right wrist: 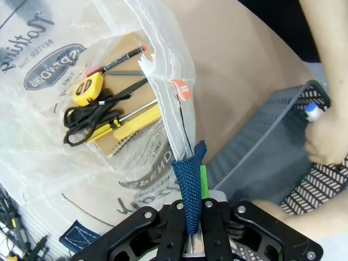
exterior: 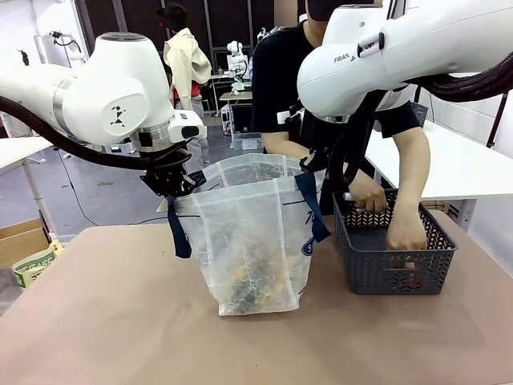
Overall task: Transfer purchased items from the store into the shopping bag.
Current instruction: Move the Reusable shopping bag to the right side of the table.
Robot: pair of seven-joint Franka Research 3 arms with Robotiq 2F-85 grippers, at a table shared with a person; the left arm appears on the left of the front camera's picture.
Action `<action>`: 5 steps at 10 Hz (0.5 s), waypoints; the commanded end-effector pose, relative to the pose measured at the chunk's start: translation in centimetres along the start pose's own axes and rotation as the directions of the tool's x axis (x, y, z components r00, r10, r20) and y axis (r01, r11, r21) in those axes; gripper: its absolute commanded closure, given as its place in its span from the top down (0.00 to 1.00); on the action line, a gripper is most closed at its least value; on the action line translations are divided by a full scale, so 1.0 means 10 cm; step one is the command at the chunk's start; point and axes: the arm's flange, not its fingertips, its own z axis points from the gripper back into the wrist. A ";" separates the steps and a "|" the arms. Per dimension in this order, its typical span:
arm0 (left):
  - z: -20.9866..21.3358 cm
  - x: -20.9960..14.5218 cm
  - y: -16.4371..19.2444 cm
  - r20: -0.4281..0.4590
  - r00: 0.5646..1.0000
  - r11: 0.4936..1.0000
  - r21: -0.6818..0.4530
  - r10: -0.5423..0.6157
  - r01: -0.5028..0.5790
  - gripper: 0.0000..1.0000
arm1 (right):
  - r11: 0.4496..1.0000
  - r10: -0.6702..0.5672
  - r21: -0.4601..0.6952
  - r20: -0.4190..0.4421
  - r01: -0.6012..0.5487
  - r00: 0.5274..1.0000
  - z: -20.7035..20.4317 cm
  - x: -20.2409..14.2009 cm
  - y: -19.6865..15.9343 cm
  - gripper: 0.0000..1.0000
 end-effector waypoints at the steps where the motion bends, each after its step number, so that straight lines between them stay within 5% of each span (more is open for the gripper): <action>1: 0.01 0.00 0.03 0.001 1.000 1.000 0.002 0.004 -0.004 0.00 | 1.000 0.000 -0.001 0.002 0.000 1.000 0.01 0.00 -0.01 0.00; 5: 0.01 0.00 0.03 0.001 1.000 1.000 0.002 0.004 -0.004 0.00 | 1.000 0.000 -0.001 0.002 0.000 1.000 0.01 0.00 -0.01 0.00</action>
